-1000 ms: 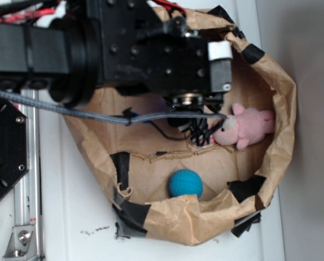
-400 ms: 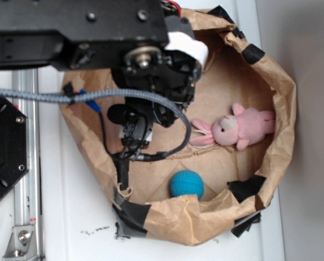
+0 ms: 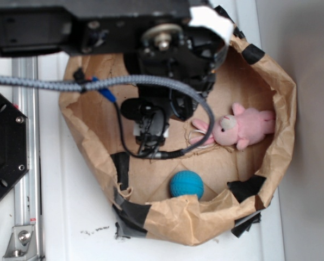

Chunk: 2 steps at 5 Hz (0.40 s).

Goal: Grab the black box.

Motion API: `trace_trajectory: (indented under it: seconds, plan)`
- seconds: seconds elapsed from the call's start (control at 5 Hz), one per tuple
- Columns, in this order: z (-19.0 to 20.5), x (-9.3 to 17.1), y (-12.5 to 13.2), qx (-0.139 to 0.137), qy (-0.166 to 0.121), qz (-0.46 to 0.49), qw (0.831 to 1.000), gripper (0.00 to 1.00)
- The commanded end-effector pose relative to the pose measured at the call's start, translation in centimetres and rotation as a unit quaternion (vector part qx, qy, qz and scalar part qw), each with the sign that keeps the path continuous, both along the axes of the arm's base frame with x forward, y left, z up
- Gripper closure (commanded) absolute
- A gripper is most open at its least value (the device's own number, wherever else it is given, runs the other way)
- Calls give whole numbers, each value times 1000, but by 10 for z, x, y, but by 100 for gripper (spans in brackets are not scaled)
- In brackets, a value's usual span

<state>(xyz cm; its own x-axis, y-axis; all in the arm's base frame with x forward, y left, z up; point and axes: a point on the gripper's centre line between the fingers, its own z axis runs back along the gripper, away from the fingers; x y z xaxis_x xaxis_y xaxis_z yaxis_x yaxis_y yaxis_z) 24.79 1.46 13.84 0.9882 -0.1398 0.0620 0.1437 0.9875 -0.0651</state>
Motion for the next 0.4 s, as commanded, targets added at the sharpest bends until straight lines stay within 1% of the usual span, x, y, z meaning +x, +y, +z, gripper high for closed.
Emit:
trace_trajectory:
  seconds: [0.0,0.2]
  plan:
    - [28,4,7,9,-33,6,999,100]
    - [25,2,5,5,-29,8,1000,100]
